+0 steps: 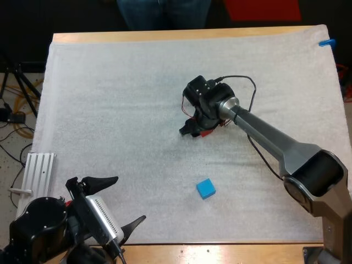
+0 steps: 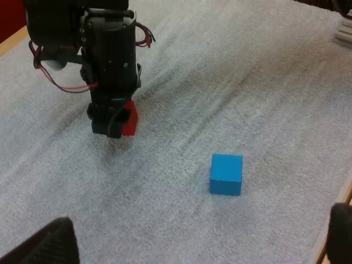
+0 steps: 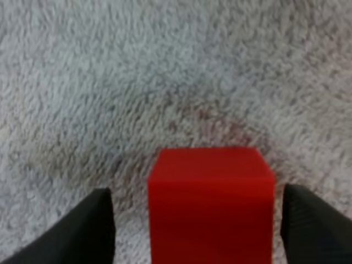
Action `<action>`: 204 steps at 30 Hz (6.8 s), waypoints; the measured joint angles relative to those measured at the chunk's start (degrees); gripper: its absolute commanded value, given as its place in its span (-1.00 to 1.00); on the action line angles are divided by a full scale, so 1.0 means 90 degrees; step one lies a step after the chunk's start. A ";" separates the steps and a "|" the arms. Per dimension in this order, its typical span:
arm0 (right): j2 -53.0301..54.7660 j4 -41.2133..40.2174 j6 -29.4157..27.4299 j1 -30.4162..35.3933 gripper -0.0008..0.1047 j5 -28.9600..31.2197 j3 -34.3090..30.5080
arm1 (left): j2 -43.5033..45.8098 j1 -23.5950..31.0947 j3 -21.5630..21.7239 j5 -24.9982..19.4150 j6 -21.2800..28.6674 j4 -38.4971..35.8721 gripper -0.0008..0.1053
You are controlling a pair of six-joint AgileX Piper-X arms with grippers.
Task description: Stack red cube on blue cube
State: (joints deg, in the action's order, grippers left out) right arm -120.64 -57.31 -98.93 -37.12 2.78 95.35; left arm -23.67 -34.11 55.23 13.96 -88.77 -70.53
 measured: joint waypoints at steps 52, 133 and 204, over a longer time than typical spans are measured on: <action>0.3766 -0.1711 0.1382 -0.1955 -0.58 0.0801 -0.1704 | 0.0000 0.0000 0.0000 -0.0014 0.0000 0.0000 0.65; 0.4285 0.0175 0.1683 -0.2121 0.32 0.1042 -0.2797 | -0.0006 0.0000 0.0000 -0.0027 0.0011 0.0395 0.65; 1.2466 0.0204 -0.0573 0.4025 0.32 -0.0309 -0.5367 | 0.2181 0.4079 -0.0114 0.0853 0.0017 0.1005 0.65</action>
State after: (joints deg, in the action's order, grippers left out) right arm -8.45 -55.47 -104.08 -0.90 0.00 47.05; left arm -4.04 2.61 54.21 21.63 -88.62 -61.48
